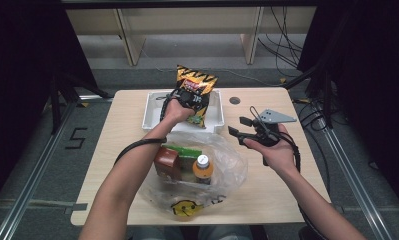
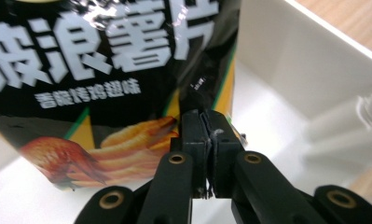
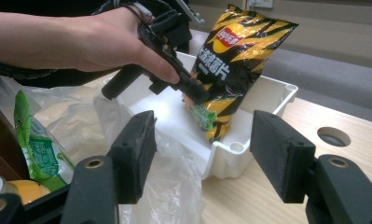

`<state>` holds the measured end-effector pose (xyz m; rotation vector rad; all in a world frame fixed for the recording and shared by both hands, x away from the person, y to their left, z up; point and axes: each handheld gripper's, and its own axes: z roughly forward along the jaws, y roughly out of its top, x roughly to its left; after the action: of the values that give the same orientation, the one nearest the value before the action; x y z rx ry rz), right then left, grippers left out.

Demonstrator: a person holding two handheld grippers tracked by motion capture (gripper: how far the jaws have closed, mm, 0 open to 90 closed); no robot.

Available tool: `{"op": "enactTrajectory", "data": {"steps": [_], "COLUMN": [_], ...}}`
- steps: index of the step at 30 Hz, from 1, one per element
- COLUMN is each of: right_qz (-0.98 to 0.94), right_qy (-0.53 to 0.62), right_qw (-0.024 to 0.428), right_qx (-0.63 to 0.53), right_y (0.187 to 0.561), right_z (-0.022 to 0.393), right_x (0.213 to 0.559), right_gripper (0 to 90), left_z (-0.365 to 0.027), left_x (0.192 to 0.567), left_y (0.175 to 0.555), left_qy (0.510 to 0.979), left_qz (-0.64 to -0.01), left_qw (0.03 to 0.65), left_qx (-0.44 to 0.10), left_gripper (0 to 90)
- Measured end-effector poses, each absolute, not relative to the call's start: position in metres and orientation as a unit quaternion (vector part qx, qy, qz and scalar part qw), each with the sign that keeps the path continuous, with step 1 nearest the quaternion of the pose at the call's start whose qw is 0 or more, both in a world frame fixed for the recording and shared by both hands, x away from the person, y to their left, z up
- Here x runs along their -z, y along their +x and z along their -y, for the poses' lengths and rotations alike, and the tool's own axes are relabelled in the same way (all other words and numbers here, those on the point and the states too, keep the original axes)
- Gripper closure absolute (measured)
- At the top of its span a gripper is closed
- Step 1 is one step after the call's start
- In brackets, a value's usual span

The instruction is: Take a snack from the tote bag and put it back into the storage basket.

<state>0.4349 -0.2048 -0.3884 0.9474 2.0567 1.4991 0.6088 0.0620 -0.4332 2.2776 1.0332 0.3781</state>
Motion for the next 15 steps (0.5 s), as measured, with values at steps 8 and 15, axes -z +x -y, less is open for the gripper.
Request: {"op": "enactTrajectory", "data": {"steps": [8,15], "right_qz": [-0.744,-0.743], "right_qy": [0.339,0.336], "right_qw": [0.203,0.206], "right_qx": [-0.538,-0.541], "right_y": [0.4346,0.436], "right_z": [0.2042,0.2062], "right_x": [0.3883,0.3879], "right_gripper": [41.1,41.1], "left_z": [-0.059,-0.0526], "left_x": [0.4401,0.4409], "left_y": [0.6089,0.6119], "left_qy": [0.874,0.876], "left_qz": [-0.385,-0.382], "left_qw": [0.271,0.269], "left_qx": [-0.119,-0.124], "left_gripper": [87.9,87.9]}}
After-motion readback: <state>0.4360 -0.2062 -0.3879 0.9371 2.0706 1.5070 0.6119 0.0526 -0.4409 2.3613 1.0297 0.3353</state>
